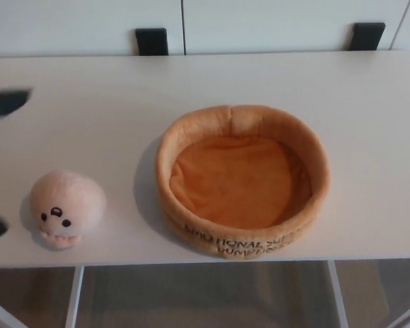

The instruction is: The robot walks towards a table in front, picks a dumpling toy with left hand and puts it in an orange round plate

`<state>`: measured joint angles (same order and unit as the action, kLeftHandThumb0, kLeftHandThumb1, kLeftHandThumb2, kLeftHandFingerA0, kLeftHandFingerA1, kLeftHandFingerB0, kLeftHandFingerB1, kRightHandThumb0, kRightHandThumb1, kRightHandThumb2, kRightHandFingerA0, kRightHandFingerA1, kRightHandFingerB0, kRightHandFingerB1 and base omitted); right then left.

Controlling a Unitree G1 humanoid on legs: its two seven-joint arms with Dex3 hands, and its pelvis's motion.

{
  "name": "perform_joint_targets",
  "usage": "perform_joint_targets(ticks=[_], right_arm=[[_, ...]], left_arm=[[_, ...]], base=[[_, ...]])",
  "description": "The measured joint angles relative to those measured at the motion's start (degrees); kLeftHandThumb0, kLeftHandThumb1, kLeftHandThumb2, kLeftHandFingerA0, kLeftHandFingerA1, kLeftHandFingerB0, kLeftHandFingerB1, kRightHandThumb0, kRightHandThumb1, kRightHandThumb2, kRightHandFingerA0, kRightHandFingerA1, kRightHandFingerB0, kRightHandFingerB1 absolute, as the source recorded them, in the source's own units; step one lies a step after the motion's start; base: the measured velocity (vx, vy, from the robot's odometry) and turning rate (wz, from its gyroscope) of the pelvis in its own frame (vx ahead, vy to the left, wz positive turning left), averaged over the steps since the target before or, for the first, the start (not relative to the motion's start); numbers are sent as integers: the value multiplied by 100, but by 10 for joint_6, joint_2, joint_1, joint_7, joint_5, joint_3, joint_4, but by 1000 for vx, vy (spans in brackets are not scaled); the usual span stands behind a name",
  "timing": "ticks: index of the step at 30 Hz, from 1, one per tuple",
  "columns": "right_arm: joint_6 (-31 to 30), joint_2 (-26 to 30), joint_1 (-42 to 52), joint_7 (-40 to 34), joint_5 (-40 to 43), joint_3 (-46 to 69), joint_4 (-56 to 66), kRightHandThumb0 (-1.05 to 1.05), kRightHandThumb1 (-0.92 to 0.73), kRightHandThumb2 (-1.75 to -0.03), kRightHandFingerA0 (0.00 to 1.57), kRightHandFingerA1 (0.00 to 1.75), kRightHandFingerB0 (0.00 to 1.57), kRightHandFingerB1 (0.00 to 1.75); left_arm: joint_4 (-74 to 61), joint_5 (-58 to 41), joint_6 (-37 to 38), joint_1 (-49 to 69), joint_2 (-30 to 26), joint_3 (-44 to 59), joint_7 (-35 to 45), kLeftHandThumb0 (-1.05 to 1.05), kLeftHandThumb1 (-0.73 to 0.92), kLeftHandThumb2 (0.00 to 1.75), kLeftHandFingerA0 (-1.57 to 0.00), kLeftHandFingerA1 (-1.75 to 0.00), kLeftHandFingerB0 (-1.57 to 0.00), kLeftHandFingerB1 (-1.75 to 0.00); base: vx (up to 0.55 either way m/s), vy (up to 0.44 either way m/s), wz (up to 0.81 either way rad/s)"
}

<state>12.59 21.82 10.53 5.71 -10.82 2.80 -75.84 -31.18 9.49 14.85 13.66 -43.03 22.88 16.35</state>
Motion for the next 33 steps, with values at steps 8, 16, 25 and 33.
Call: perform_joint_targets(ticks=[8,16,25,33], right_arm=[[0,6,-8,1,1,2,2,-38,-58,-58,63,44,44,35],[0,14,-19,4,2,5,7,-46,-48,-78,59,58,38,47],[-3,31,-20,12,3,6,9,-37,-58,-58,65,49,44,35],[-7,32,-11,14,4,6,5,-37,-62,-59,64,45,44,35]], left_arm=[[39,75,-59,-197,8,-155,25,-53,36,68,-8,-24,-7,-21],[150,156,-120,-302,22,-286,55,-51,35,66,0,0,0,-5],[209,233,-194,-313,-18,-357,125,-47,33,64,0,0,0,-5],[179,276,-255,-319,-44,-371,198,-70,42,82,0,-1,0,-2]], base=[[0,0,0],[0,0,0],[0,0,0],[0,0,0]])
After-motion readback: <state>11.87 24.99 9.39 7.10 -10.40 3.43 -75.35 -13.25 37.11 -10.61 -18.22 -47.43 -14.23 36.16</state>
